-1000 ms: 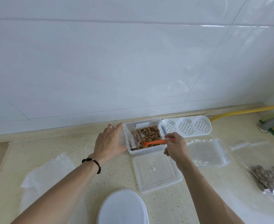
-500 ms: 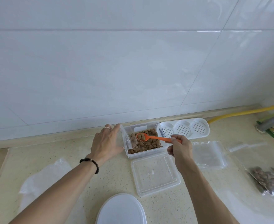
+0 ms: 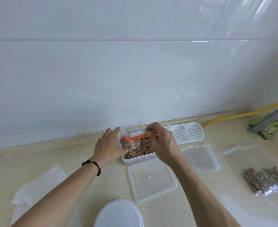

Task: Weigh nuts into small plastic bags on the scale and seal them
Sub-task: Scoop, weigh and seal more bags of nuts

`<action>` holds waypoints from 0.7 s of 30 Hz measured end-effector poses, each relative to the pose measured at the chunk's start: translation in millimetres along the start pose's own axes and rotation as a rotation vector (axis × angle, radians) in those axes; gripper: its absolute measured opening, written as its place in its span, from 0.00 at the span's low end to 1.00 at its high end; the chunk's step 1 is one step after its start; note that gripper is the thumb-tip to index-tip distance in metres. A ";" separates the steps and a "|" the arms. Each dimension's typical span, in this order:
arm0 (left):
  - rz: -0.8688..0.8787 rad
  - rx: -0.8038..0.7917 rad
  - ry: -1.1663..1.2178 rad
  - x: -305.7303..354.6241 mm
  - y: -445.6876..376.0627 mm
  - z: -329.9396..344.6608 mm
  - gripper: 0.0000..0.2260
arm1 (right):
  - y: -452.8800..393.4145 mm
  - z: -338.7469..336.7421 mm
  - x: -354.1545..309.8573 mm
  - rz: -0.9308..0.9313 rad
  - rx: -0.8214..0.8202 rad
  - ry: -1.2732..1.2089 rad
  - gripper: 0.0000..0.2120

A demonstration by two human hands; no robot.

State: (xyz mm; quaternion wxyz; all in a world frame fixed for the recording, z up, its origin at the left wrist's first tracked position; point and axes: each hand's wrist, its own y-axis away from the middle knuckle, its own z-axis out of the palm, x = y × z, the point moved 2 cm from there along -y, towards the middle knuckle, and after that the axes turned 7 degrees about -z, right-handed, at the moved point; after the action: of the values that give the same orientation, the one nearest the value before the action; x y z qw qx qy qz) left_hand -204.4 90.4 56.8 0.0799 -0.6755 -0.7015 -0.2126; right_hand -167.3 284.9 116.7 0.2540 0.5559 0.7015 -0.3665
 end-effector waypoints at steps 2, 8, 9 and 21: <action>-0.026 -0.029 0.084 -0.9 0.9 -1.3 0.40 | 1.9 -3.5 -5.6 -0.060 0.025 0.065 0.04; -0.026 -0.024 0.150 0.4 16.0 -11.2 0.41 | 19.6 -20.9 -24.8 -0.081 0.147 0.089 0.03; -0.024 -0.023 0.162 1.8 18.6 -12.2 0.41 | 23.4 -23.1 -27.1 -0.058 0.190 0.054 0.04; 0.175 0.064 0.385 6.4 116.2 -14.4 0.37 | 150.2 -44.2 -36.9 0.505 0.774 -0.529 0.06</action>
State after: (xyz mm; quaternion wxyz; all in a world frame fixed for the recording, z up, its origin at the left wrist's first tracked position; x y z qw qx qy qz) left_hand -93.3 90.0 94.4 0.2521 -0.6779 -0.6182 -0.3077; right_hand -10.6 315.2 136.7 0.2788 0.6490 0.2713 -0.6537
